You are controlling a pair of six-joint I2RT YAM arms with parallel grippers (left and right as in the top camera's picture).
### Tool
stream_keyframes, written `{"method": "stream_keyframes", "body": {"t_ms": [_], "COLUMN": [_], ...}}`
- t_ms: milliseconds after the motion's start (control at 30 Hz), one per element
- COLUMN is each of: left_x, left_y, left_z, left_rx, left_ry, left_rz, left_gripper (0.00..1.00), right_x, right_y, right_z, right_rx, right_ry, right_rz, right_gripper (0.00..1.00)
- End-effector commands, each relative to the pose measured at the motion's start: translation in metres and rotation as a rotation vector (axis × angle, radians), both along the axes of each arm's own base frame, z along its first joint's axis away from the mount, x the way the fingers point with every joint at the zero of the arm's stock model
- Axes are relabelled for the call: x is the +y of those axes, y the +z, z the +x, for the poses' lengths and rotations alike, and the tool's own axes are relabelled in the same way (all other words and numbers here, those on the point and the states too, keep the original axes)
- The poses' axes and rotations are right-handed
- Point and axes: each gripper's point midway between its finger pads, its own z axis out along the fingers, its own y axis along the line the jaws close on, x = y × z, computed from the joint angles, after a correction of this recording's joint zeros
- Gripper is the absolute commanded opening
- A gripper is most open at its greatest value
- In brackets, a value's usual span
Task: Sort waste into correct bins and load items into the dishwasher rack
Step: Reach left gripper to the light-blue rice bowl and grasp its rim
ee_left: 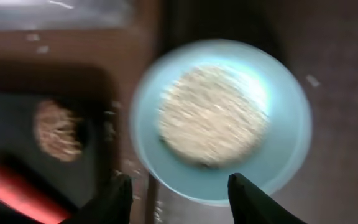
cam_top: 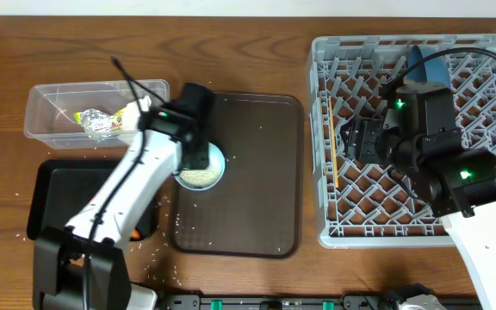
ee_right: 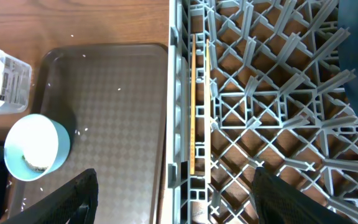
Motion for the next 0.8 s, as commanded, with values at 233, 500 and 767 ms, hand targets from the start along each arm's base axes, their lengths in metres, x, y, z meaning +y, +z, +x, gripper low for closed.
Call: {"method": "stream_keyframes", "body": {"t_ms": [233, 500, 767], "left_x": [0.015, 0.014, -0.028], "left_y": [-0.062, -0.069, -0.079], "left_z": [0.002, 0.008, -0.001], "left_rx": [0.160, 0.151, 0.166], "left_ry": [0.054, 0.050, -0.030], "left_rz": [-0.125, -0.129, -0.295], "left_gripper": [0.40, 0.32, 0.31], "right_x": [-0.003, -0.003, -0.003], "right_y": [0.005, 0.004, 0.003], "right_z": [0.001, 0.001, 0.001], "right_rx": [-0.009, -0.008, -0.003], "right_ry": [-0.016, -0.017, -0.016], "right_rz": [0.012, 0.011, 0.009], "right_gripper": [0.73, 0.73, 0.73]}}
